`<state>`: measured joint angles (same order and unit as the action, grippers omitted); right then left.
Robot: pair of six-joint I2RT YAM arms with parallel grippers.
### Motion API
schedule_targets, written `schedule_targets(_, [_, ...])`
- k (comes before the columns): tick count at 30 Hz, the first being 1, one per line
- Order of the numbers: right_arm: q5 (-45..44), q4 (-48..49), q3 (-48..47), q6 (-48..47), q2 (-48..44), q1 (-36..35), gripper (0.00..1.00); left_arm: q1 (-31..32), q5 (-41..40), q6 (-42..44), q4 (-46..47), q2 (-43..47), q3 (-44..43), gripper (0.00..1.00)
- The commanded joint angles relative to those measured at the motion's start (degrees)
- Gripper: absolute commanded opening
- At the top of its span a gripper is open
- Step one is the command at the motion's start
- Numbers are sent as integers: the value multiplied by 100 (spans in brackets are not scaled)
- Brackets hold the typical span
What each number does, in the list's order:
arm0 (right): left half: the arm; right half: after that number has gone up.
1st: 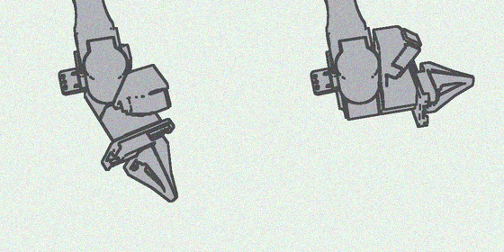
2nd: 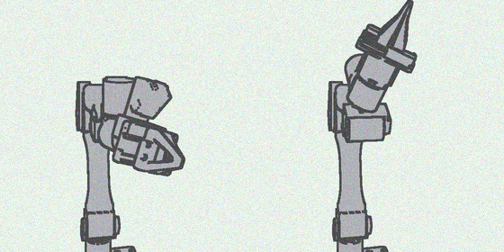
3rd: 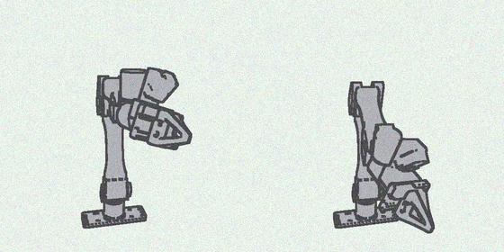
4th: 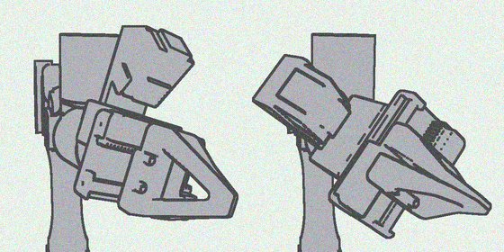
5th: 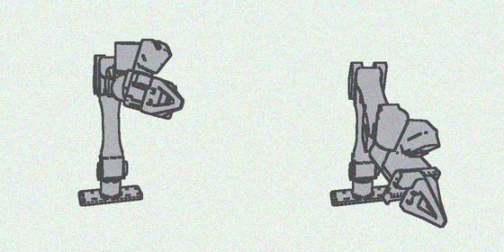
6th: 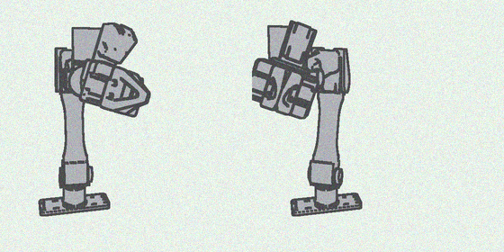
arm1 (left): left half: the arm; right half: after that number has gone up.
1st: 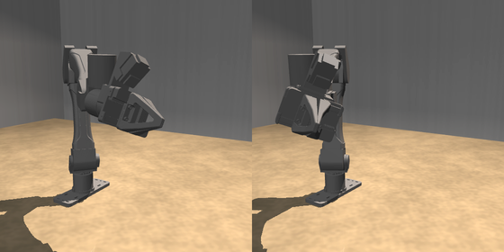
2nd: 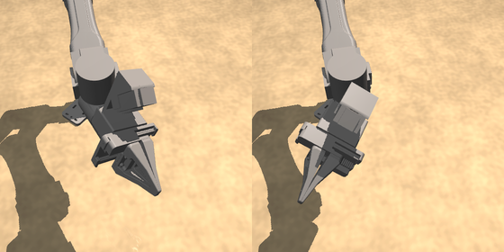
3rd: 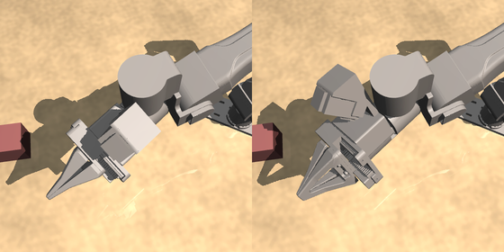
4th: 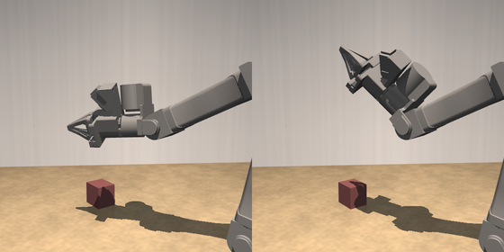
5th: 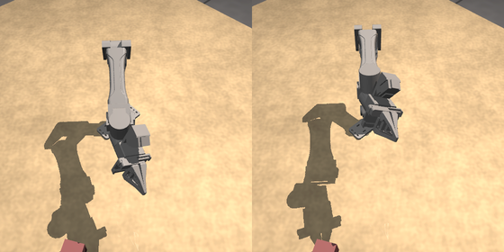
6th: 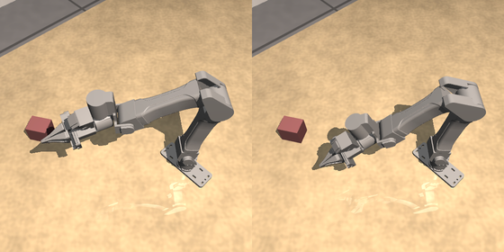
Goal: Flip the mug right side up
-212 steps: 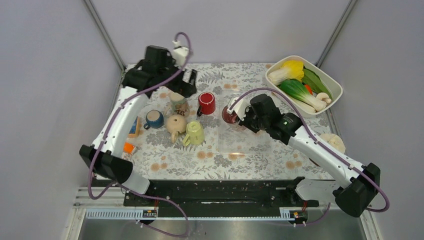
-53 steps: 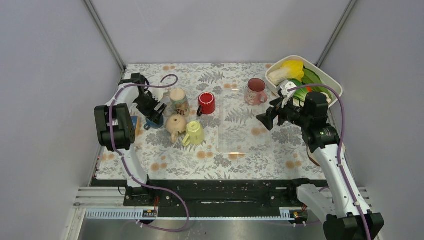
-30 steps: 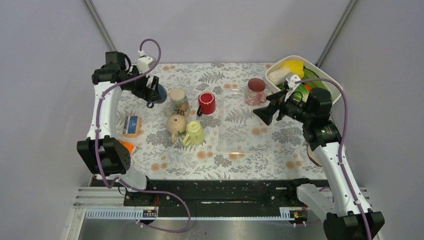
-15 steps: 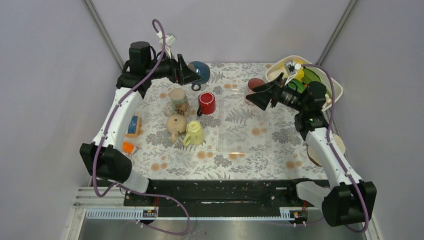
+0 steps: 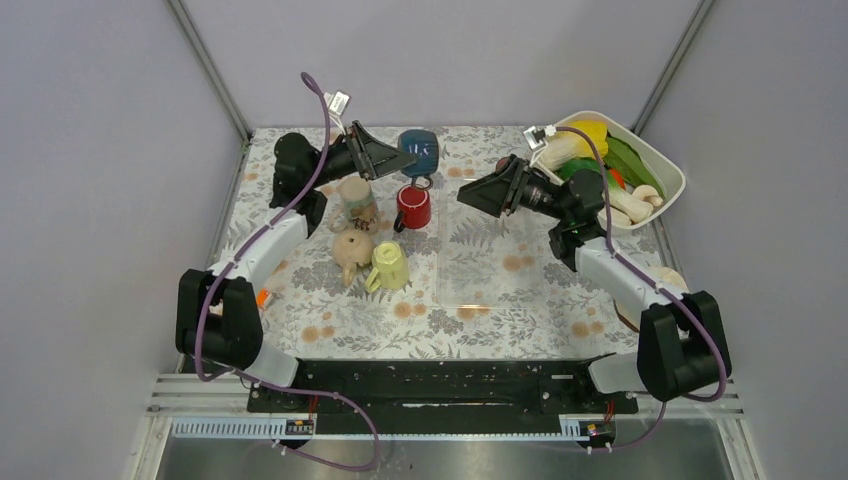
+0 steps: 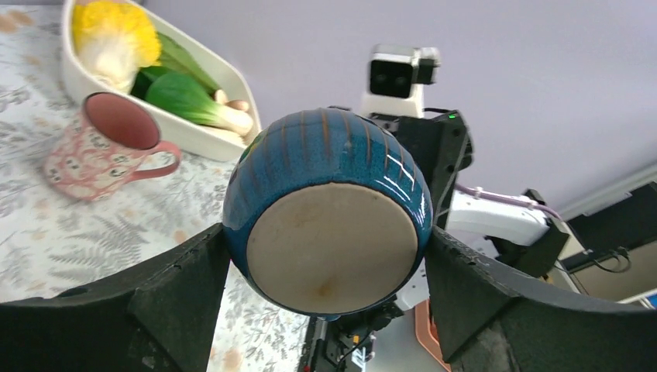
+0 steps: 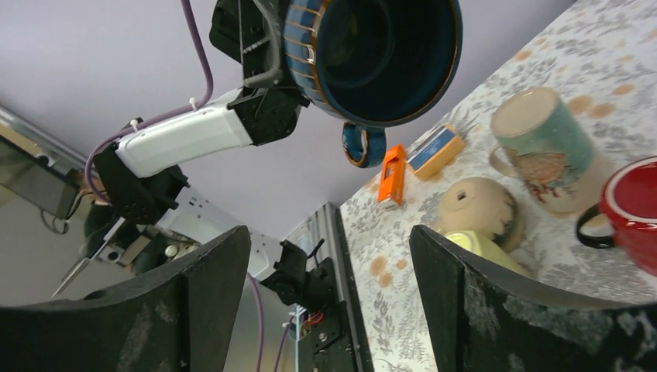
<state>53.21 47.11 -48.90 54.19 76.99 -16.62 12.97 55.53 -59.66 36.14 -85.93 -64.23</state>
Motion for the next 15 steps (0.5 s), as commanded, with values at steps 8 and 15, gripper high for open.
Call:
schedule_targets(8, [-241,1561,-320,869,845,-521,78,335,-345,-1075,2359,348,426,0])
schedule_targets(15, [-336,2023,-374,923,1031,-723,77,467,-437,-1116,2503,143,483,0])
